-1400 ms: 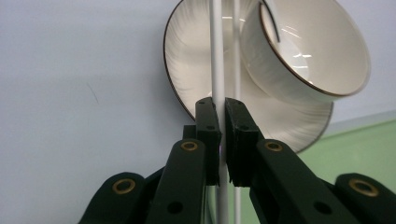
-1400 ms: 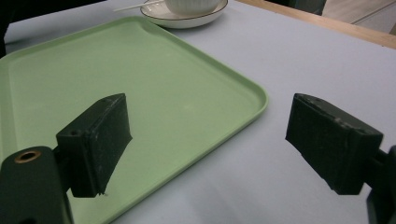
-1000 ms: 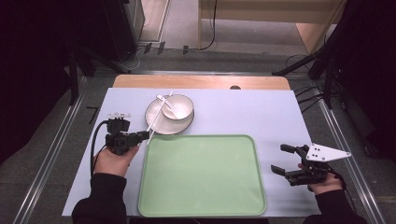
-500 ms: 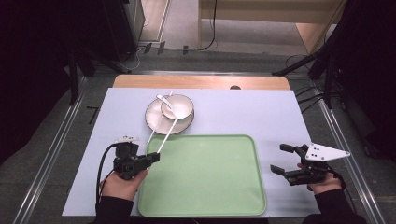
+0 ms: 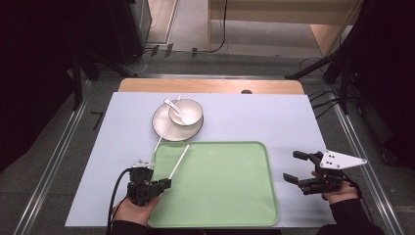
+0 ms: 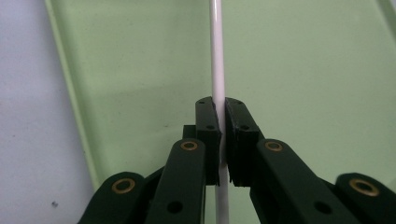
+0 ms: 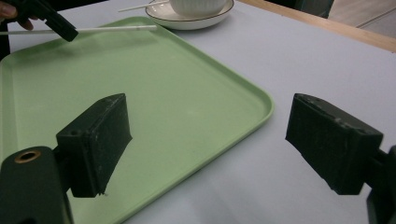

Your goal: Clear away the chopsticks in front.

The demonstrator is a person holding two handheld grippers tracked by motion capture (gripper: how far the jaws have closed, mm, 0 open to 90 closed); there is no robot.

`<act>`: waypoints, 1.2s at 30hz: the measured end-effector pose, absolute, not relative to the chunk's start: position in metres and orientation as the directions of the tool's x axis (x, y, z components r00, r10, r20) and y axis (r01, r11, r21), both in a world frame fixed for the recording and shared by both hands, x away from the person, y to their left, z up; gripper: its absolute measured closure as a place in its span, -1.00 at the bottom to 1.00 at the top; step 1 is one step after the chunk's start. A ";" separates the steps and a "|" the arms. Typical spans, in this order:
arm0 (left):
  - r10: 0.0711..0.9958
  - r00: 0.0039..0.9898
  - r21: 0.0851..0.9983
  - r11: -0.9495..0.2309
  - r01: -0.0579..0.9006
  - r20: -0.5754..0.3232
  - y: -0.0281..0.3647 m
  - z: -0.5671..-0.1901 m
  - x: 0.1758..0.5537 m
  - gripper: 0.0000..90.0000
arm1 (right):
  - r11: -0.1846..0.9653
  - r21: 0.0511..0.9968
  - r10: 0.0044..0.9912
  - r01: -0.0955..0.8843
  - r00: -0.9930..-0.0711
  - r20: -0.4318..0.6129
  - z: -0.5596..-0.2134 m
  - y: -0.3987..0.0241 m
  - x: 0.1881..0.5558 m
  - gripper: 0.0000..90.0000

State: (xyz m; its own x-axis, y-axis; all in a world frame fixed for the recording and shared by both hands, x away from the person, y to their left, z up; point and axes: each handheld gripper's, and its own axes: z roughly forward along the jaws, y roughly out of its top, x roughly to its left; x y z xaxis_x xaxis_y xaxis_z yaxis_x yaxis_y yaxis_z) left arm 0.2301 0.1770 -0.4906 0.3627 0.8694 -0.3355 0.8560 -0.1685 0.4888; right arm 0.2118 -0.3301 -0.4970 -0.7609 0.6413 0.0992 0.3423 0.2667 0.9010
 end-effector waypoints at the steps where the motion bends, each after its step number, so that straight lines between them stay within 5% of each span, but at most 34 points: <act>1: 0.869 0.363 0.489 -0.168 0.856 -0.336 0.177 -0.491 0.230 0.91 | 0.267 0.901 0.641 0.342 -0.761 0.099 -0.497 -0.330 0.212 -0.69; 23: 0.876 0.369 0.484 -0.188 0.855 -0.310 0.173 -0.506 0.237 0.80 | 0.269 0.899 0.640 0.345 -0.762 0.101 -0.497 -0.330 0.212 -0.69; 29: 0.831 0.402 0.494 -0.183 0.850 -0.384 0.178 -0.495 0.243 0.41 | 0.268 0.899 0.640 0.347 -0.762 0.103 -0.498 -0.330 0.211 -0.69; 36: 0.795 0.485 0.545 -0.240 0.804 -0.365 0.184 -0.477 0.255 -0.06 | 0.267 0.899 0.643 0.347 -0.759 0.102 -0.498 -0.331 0.211 -0.69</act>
